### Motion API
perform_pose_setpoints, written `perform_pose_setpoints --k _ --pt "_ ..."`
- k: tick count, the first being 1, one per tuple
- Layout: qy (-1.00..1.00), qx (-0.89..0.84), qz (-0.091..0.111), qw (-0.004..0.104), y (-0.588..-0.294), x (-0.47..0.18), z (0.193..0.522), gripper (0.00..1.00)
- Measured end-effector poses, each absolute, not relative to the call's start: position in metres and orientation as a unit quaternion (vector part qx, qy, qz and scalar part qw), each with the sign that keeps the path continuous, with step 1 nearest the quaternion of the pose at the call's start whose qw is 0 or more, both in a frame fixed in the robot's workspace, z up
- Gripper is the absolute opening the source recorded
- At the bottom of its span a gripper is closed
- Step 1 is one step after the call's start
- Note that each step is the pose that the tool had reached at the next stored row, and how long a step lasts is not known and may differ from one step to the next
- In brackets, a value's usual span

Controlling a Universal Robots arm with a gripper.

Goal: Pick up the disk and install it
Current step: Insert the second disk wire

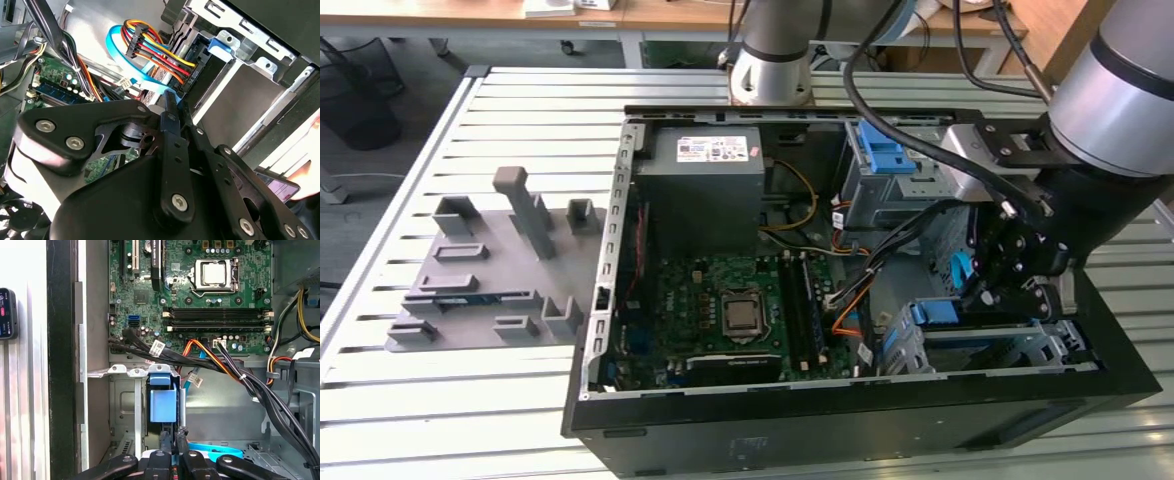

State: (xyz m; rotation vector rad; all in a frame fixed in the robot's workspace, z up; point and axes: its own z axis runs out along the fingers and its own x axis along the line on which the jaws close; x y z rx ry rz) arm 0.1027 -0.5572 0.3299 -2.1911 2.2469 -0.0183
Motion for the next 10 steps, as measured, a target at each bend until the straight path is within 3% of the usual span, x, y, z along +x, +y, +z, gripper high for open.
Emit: perform_pose_setpoints --k 10 --pt "0.716 -0.698 -0.006 0.002 -0.5578 0.1028 0.3278 0.17"
